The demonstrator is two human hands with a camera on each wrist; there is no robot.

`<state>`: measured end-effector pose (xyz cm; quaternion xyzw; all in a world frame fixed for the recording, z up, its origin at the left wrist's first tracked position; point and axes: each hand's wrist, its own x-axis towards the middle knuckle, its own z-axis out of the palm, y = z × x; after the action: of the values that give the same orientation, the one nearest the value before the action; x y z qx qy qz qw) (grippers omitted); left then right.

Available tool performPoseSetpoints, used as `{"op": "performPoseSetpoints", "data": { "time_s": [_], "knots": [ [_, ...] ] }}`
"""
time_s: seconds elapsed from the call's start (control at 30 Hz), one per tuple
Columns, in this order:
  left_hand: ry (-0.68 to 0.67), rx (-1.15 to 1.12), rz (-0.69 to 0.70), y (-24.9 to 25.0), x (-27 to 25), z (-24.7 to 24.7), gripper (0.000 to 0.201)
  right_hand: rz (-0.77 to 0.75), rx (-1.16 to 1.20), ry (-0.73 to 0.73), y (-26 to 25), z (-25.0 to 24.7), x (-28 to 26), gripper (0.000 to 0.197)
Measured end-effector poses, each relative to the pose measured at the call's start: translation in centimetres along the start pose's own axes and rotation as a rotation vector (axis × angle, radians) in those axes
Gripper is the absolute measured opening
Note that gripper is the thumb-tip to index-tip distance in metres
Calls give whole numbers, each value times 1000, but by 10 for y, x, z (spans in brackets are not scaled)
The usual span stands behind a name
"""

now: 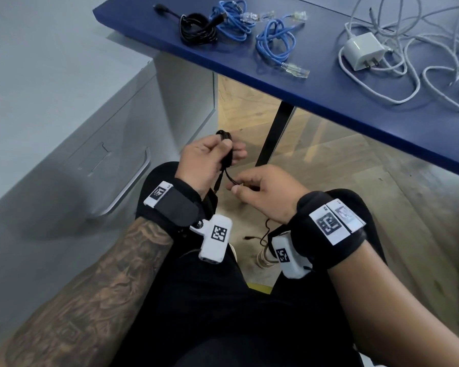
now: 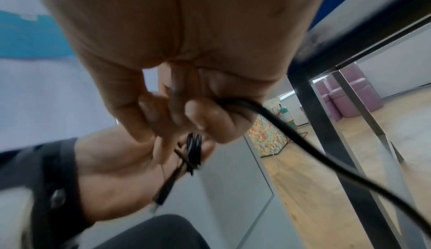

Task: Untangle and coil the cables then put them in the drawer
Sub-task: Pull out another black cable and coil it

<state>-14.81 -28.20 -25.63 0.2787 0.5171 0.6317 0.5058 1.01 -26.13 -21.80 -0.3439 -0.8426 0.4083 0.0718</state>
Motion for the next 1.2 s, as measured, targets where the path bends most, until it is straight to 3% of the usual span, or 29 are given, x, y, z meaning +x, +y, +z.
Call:
{"op": "performPoseSetpoints", "data": {
  "time_s": [0.1,0.17,0.3,0.37,0.53,0.63,0.8,0.9,1.0,1.1,1.2],
  "knots": [
    [-121,294,61,0,-7,4,18,-27,54,113,-9,-16,-1,11],
    [-222,349,16,3,-10,7,25,-17,98,179,-12,-28,-3,9],
    [-327,204,-182,15,-15,13,42,15,145,381,0,-44,-2,8],
    [-345,112,-244,21,-16,13,39,38,144,474,13,-44,2,10],
    [-361,-251,-317,29,-15,10,28,18,328,520,29,-18,12,10],
    [-289,-553,-315,30,-12,7,25,57,383,452,30,2,15,19],
    [-71,-670,-206,17,2,-3,19,46,177,125,24,26,12,21],
    [12,-441,-85,8,9,-11,17,14,87,34,14,26,7,18],
    [-13,-106,8,-2,6,-10,16,-28,27,39,5,16,4,36],
    [-123,230,41,-6,2,-6,16,-25,71,130,3,0,3,36],
    [-295,327,20,0,-5,3,21,-9,145,212,2,-16,-1,14]
  ]
}}
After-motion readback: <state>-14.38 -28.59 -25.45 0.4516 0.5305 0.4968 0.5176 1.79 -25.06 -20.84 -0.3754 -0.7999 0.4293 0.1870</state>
